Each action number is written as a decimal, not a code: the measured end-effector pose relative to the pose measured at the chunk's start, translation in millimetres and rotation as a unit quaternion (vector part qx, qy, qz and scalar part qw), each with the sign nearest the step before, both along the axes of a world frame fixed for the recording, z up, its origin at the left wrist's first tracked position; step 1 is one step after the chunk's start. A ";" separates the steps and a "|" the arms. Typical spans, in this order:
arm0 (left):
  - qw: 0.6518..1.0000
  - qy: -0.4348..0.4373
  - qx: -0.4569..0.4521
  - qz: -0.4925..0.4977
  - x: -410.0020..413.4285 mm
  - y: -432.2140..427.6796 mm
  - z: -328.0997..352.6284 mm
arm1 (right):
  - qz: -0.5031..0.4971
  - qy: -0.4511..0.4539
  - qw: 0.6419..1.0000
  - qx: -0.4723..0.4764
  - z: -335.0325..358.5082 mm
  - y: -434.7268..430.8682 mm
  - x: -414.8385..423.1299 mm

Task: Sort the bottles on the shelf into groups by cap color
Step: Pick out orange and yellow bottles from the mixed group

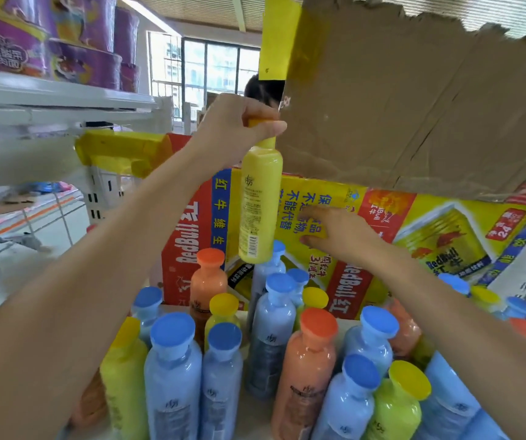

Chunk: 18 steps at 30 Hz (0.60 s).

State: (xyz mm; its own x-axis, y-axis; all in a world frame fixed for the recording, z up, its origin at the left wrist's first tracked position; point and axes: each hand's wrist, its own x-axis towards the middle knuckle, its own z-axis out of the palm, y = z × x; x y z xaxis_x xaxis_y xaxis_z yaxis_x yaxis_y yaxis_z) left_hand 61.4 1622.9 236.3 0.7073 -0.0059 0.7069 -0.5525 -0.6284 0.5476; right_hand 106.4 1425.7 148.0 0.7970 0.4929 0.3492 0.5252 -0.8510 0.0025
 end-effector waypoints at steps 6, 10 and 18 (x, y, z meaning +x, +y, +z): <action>0.998 -0.017 -0.008 -0.062 -4.4 -27.0 4.5 | -0.078 -0.038 0.995 -0.046 5.5 -38.6 -38.1; 0.994 -0.029 -0.015 -0.106 -3.5 -52.1 0.6 | -0.153 -0.028 0.987 -0.030 3.2 -71.2 -70.7; 0.976 -0.010 -0.020 -0.216 -0.8 -122.4 2.3 | -0.243 -0.017 0.970 -0.025 4.4 -134.6 -122.0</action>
State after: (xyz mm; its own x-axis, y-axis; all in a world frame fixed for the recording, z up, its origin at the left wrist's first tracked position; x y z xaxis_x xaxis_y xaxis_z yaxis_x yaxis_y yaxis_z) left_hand 60.6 1500.4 238.6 0.6305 -0.2722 0.7269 -0.7723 -0.3135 0.5525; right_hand -15.5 1291.2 152.5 0.9278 0.0793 0.3646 0.0618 -0.9963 0.0594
